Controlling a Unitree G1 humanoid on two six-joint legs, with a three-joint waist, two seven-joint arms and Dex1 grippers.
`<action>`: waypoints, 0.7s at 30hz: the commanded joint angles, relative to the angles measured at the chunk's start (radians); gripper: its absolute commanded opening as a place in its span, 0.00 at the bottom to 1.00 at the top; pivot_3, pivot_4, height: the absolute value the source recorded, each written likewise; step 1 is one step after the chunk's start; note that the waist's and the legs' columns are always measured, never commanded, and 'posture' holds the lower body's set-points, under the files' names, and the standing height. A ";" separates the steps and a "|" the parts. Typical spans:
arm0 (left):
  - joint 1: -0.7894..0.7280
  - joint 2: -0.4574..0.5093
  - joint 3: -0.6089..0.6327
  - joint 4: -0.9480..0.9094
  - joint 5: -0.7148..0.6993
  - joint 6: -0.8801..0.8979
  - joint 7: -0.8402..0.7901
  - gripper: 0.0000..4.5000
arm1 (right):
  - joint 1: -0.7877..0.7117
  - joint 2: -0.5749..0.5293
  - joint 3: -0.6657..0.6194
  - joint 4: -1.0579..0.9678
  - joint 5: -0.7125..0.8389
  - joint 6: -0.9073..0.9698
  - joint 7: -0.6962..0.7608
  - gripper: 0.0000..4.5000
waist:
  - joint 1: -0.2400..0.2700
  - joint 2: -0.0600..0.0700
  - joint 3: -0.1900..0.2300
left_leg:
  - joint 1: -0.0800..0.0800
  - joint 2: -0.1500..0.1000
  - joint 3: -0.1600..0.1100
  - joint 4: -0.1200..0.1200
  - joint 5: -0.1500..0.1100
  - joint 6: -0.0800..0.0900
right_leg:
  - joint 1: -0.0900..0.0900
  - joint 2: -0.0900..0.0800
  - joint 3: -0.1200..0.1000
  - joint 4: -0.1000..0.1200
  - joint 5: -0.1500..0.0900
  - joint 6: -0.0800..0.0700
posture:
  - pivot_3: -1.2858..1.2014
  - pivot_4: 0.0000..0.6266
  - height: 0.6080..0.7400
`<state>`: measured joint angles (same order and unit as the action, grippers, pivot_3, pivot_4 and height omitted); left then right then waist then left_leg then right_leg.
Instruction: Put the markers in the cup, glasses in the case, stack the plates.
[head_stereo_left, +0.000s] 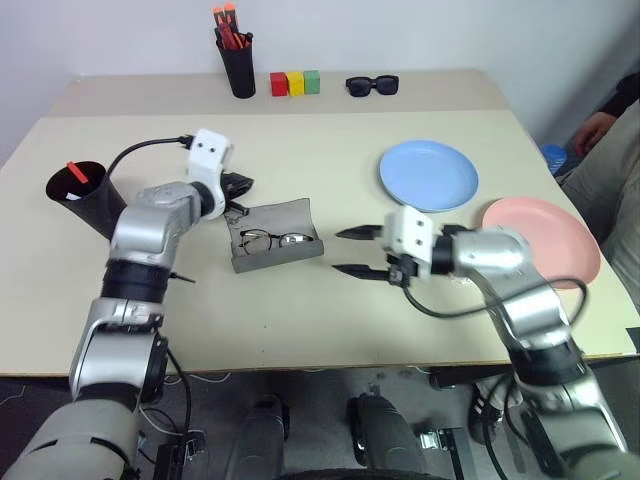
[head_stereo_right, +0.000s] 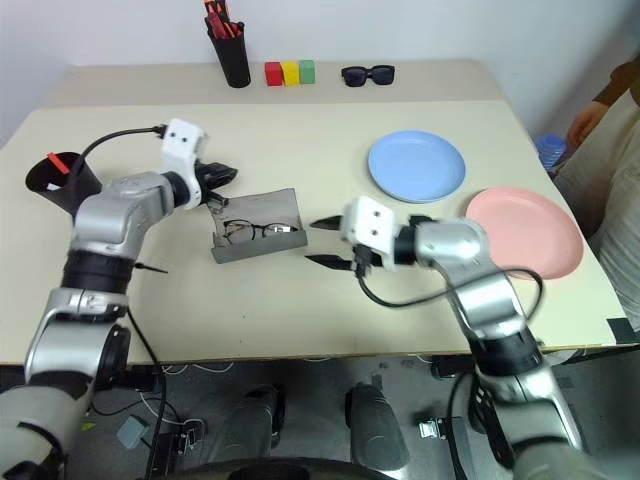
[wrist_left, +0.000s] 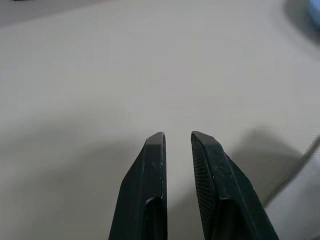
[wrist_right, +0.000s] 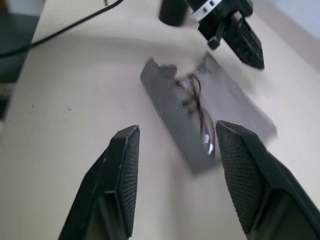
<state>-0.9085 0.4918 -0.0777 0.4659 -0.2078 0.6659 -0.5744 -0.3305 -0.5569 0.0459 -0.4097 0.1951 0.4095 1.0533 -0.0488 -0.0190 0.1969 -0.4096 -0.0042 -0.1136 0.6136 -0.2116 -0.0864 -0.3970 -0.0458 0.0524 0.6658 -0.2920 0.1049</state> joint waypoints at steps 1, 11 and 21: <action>-0.057 0.020 -0.086 0.067 0.065 -0.009 -0.110 0.17 | 0.112 -0.037 -0.119 -0.155 0.073 0.078 -0.075 0.54 | 0.002 0.000 0.000 | 0.000 0.000 0.000 0.000 0.000 0.000 | 0.000 0.000 0.000 0.000 0.000 0.000 | 0.52 0.24 1.00; 0.075 0.137 -0.158 -0.186 0.074 -0.037 -0.376 0.17 | 0.035 -0.069 -0.185 -0.026 0.079 0.089 -0.211 0.54 | 0.004 0.000 0.000 | 0.000 0.000 0.001 0.000 0.000 0.000 | 0.001 0.000 0.001 0.000 0.000 0.000 | 0.52 0.24 1.00; 0.339 0.248 -0.128 -0.539 0.078 -0.133 -0.421 0.17 | -0.247 -0.124 0.058 0.499 -0.243 -0.081 -0.332 0.54 | 0.007 0.000 0.000 | 0.000 0.000 0.001 0.000 0.000 0.000 | 0.001 -0.001 0.001 -0.001 0.000 0.000 | 0.52 0.24 1.00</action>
<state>-0.5796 0.7311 -0.2119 -0.0388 -0.1389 0.5508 -0.9953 -0.5461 -0.6771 0.0969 0.0595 -0.0110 0.3755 0.7403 -0.0419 -0.0185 0.1972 -0.4093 -0.0038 -0.1126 0.6135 -0.2115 -0.0864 -0.3961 -0.0463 0.0532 0.6650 -0.2923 0.1045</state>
